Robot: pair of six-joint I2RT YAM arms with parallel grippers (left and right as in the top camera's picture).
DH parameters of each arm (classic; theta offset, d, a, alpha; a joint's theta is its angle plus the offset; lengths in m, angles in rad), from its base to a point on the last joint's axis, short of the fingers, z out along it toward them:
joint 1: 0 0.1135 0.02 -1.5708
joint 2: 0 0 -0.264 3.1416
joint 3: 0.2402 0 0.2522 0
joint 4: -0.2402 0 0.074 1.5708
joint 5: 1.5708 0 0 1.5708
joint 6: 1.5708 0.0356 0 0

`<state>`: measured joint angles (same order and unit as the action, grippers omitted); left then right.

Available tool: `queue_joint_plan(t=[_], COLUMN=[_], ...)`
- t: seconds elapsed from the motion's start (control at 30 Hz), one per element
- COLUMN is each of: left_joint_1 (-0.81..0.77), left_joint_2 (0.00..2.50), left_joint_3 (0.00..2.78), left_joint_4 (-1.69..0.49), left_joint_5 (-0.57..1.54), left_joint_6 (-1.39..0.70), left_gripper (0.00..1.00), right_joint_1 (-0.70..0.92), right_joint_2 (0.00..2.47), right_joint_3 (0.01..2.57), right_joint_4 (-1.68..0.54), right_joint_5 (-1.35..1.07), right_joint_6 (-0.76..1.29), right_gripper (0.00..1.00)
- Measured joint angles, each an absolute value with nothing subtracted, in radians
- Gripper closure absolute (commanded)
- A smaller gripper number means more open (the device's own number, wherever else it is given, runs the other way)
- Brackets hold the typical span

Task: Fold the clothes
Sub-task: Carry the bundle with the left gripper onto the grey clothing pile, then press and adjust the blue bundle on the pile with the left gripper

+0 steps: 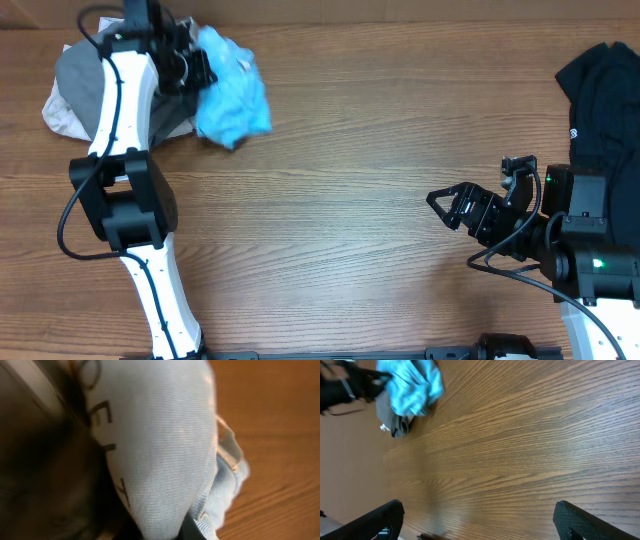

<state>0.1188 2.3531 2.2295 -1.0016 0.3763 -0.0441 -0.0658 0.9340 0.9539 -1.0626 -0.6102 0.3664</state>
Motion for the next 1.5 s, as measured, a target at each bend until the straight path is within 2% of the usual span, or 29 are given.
queue_joint_plan(t=[0.2, 0.53, 0.97, 1.0, 1.03, 1.1, 1.5], left_joint_1=[0.119, 0.14, 0.392, 0.407, 0.424, 0.446, 0.466], left_joint_2=[2.353, 2.353, 2.372, 2.378, 2.388, 2.408, 2.45], left_joint_3=[2.365, 2.376, 2.378, 2.378, 2.379, 2.379, 2.386], left_joint_4=[-1.042, -1.05, -1.079, -1.079, -1.08, -1.083, -1.105], left_joint_5=[0.32, 0.165, 0.126, 0.126, 0.126, 0.126, 0.126], left_joint_6=[-0.041, -0.022, -0.021, -0.021, -0.019, -0.016, -0.054], left_gripper=[0.96, 0.96, 0.9, 0.85, 0.66, 0.0, 0.0], right_joint_1=[-0.066, -0.065, -0.065, -0.065, -0.065, -0.066, -0.065], right_joint_2=[0.934, 0.934, 0.934, 0.934, 0.934, 0.934, 0.934], right_joint_3=[0.953, 0.954, 0.953, 0.953, 0.954, 0.953, 0.954], right_joint_4=[-1.063, -1.063, -1.063, -1.063, -1.063, -1.063, -1.063], right_joint_5=[-0.61, -0.609, -0.609, -0.61, -0.61, -0.61, -0.61], right_joint_6=[0.366, 0.367, 0.366, 0.366, 0.366, 0.366, 0.367], right_gripper=[0.0, 0.0, 0.0, 0.0, 0.0, 0.0, 0.0])
